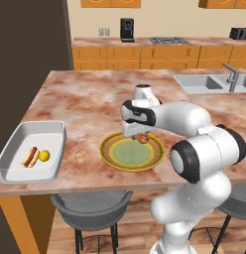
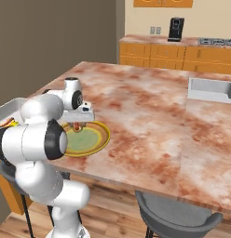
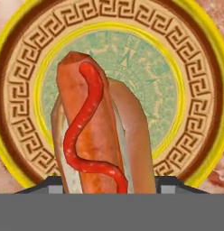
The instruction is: Place one cooked food and one vegetable from the large plate to each tupperware container.
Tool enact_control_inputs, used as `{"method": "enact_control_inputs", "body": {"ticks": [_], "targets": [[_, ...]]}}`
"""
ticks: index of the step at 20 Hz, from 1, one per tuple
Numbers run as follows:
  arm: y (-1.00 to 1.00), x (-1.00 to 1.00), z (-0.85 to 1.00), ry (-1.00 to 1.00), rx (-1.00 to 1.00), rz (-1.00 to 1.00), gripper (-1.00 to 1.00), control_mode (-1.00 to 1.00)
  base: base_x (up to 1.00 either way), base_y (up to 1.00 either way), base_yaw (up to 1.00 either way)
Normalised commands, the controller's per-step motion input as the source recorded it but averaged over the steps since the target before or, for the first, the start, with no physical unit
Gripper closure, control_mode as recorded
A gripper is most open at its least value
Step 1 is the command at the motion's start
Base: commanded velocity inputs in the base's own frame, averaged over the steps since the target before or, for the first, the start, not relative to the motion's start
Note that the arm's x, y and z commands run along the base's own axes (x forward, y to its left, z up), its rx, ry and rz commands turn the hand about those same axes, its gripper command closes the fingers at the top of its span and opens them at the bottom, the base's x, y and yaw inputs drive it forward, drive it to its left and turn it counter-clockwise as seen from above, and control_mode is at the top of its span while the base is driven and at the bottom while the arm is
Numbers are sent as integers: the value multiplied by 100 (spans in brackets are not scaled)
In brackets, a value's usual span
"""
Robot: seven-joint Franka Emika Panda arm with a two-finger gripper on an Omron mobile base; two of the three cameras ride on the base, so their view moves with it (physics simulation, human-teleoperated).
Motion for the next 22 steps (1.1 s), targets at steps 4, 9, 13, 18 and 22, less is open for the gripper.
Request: {"method": "enact_control_inputs", "body": {"ticks": [4,9,13,18,22], "targets": [[6,-100,29,-10,-1,-19,100,-100,0,0,0],[-58,-100,19,0,-2,-9,100,-100,0,0,0],[-64,-81,24,-1,0,-7,100,-100,0,0,0],[0,-5,0,0,0,0,100,-100,0,0,0],[-1,-5,0,0,0,0,100,100,-61,-23,-18]]}}
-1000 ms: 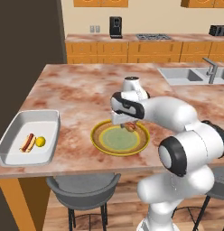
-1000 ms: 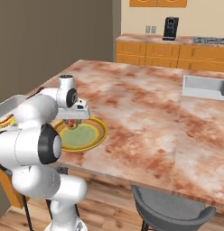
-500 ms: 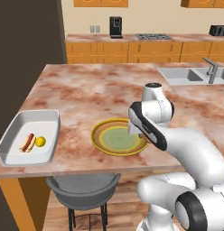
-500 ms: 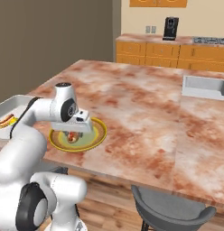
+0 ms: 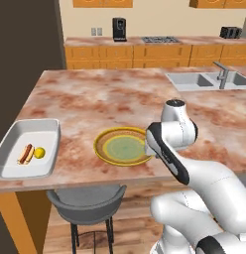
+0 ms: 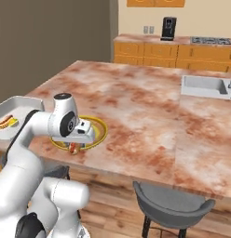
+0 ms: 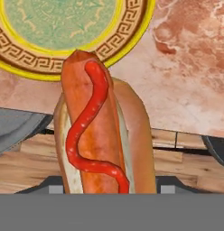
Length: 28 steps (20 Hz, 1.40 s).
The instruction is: Place one cooked food and one vegetable from the large plate to each tupperware container.
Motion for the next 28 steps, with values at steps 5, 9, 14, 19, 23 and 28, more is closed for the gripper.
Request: {"method": "enact_control_inputs", "body": {"ticks": [5,9,14,19,23,28], "targets": [[0,0,0,0,0,0,100,100,-86,-44,-40],[0,0,0,0,0,0,100,100,-26,-50,-16],[0,0,0,0,0,0,100,100,50,-100,5],[0,0,0,0,0,0,100,100,20,-100,3],[0,0,0,0,0,0,100,100,1,-100,0],[0,0,0,0,0,0,100,100,1,-100,0]]}}
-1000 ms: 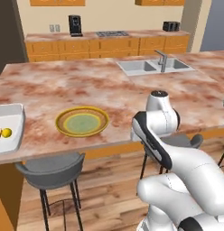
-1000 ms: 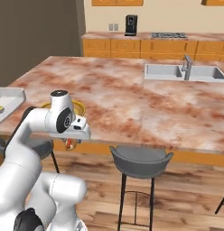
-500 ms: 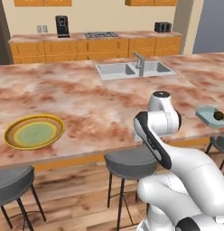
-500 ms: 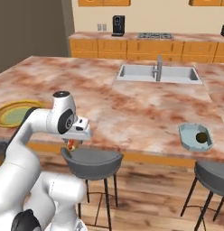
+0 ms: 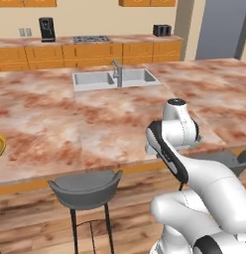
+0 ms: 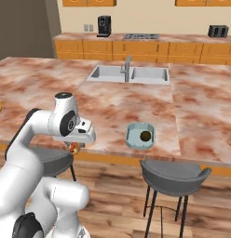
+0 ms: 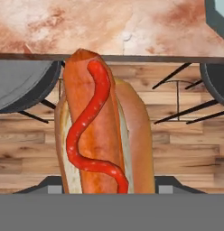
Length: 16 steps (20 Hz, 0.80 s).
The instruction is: Place one cooked food and one vegetable from the large plate to each tupperware container.
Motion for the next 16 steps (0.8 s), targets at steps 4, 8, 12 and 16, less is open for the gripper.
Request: {"method": "enact_control_inputs", "body": {"ticks": [4,8,12,16], "targets": [[0,0,0,0,0,0,100,100,11,-100,0],[0,0,0,0,0,0,100,100,42,-29,2],[0,0,0,0,0,0,100,100,64,-7,6],[0,0,0,0,0,0,100,100,54,-4,1]]}}
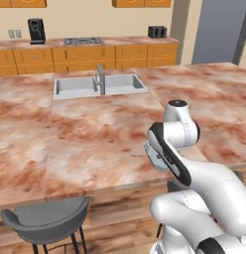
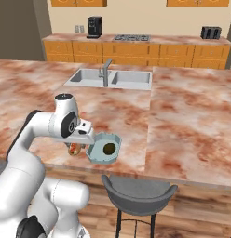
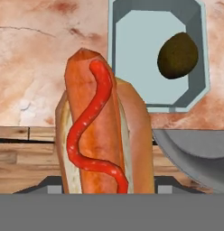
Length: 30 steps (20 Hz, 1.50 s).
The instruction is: Place one cooked food and one vegetable from the large plate to each tupperware container.
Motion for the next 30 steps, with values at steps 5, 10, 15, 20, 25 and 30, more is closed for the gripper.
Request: {"method": "enact_control_inputs", "body": {"ticks": [5,10,15,20,25,30], "targets": [[0,4,0,0,0,0,100,-100,25,0,0],[-32,74,-8,5,2,5,100,-100,0,0,0],[-27,99,-56,7,0,-5,100,-100,0,0,0],[0,90,-19,7,0,-1,100,-100,0,0,0],[-5,51,-26,19,0,0,100,-100,0,0,0],[-10,-10,-24,7,0,-1,100,-100,0,0,0]]}}
